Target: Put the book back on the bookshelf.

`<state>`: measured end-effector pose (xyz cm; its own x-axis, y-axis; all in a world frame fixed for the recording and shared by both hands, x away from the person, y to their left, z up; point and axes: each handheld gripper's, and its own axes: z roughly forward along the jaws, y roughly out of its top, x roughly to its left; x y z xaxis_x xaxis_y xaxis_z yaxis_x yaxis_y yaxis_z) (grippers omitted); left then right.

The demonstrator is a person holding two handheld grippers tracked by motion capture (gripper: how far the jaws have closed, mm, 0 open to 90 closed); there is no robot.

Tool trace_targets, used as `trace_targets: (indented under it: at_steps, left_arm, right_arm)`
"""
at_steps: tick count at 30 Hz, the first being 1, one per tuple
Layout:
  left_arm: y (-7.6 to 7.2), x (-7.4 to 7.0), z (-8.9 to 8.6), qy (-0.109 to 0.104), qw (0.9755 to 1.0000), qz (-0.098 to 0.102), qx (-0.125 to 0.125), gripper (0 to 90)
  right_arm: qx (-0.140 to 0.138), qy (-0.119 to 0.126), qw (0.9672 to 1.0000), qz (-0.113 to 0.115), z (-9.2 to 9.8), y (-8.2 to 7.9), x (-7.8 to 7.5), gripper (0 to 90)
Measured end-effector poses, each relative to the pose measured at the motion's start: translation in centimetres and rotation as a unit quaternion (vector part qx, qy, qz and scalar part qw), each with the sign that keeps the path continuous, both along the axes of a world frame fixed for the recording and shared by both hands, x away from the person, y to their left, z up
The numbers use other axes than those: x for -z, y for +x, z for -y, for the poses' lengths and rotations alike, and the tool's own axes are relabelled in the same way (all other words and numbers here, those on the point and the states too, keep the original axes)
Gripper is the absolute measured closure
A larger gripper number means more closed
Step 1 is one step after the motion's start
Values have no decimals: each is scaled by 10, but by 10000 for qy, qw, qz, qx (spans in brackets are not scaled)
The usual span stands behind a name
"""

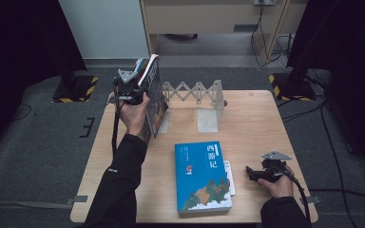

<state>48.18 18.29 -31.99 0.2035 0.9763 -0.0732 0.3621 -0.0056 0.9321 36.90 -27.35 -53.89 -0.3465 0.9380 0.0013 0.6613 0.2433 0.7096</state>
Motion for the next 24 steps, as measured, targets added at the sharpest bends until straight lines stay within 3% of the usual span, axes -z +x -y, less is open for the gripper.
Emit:
trace_targets:
  at_steps: [10,18,24]
  left_arm:
    - [-2,4,-1,93,9999,33,42,822]
    - [-5,-5,4,-4,9998,133,126,822]
    - [-3,-1,7,-57,10000,39,61,823]
  right_arm:
    - [-2,2,10000,-2,0,0,0,35]
    - [-7,-3,10000,-6,0,0,0,35]
    - [-6,-3,10000,-7,0,0,0,35]
